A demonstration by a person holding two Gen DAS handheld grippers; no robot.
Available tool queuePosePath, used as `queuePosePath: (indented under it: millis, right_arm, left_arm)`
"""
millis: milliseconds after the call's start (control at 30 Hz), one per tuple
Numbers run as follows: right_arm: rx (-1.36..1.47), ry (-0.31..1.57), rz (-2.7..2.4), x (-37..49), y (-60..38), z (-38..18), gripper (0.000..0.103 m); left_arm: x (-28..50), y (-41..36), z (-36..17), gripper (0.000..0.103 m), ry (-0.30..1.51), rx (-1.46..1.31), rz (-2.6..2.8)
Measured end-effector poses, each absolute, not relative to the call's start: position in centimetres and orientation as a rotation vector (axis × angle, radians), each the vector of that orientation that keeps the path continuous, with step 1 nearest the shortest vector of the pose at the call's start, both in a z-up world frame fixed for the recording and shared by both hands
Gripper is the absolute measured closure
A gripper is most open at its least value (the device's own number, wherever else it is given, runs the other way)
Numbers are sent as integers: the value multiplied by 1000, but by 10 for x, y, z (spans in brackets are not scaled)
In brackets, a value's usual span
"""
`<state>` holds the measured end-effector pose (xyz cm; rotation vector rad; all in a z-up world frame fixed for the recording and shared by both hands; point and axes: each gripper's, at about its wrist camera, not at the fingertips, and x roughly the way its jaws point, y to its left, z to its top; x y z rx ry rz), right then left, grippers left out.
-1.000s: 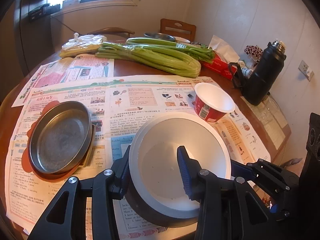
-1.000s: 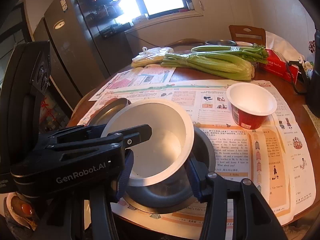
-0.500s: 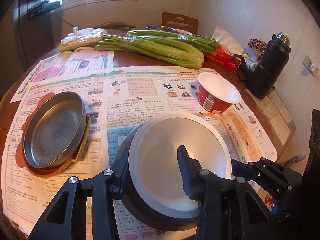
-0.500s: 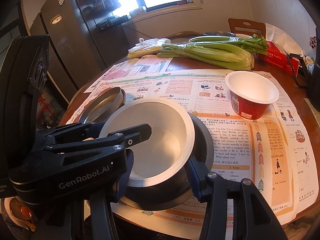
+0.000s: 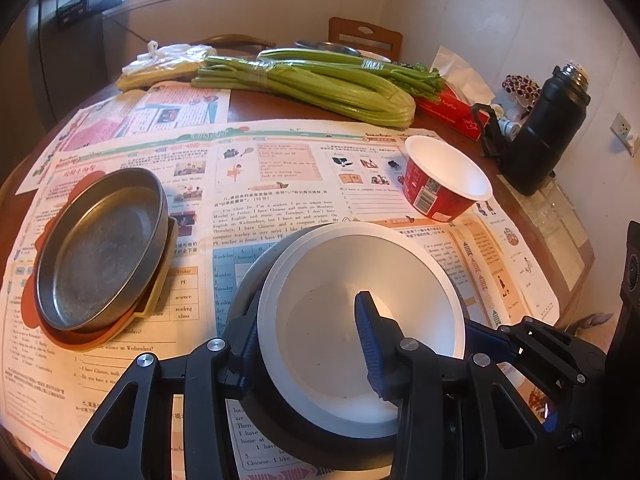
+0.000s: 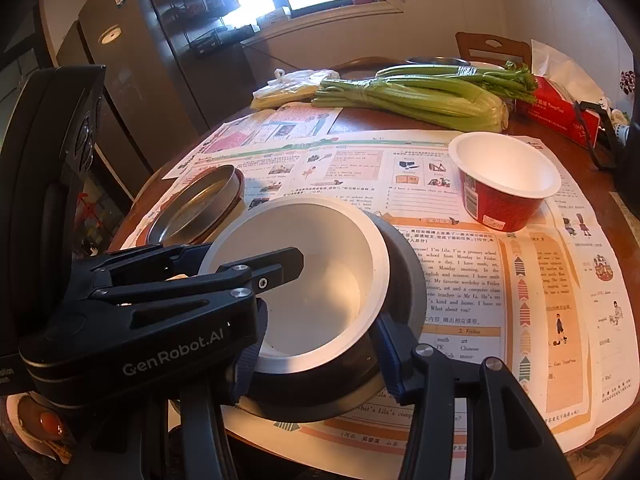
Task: Organize plates and bowls
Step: 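Lower the paper cup into the steel bowl with the left tool, then open the left tool to release the cup inside the bowl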
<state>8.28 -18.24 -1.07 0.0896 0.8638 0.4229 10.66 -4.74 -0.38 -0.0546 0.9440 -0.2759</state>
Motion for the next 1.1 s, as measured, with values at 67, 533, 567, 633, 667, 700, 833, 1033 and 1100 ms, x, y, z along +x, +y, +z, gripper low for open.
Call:
queuePosePath:
  millis: [67,533,567,633,667,700,833,1033,1100]
  right_arm:
    - [91,870,425,84,-183,-12,51]
    - [106,843,418,84,-197,-7,51]
    - [108,840,417,84,-197,-6,51]
    - [117,831,416,84,-200,-4,51]
    - [120,827,416,84,-202,-3,51]
    - [121,824,414,83,-204,-2,51]
    - [143,807,413,84,-213,3,51]
    - [177,777,375,89,-233,11,51]
    - [190,770,355,94,-243,13,51]
  left_arm:
    - [108,-47,-5,58,946,-54,-275]
    - [106,-44,6,50,916,-52,-286]
    - [106,-43,9,49,910,-52,-281]
    - [106,-41,12,48,902,-52,-281]
    - [106,-40,13,48,899,-53,-279]
    - [106,-40,15,48,895,-54,-282]
    - [107,-39,25,47,869,-52,-283]
    - [120,-46,38,42,845,-42,-291]
    - [127,-53,42,42,843,-37,-311]
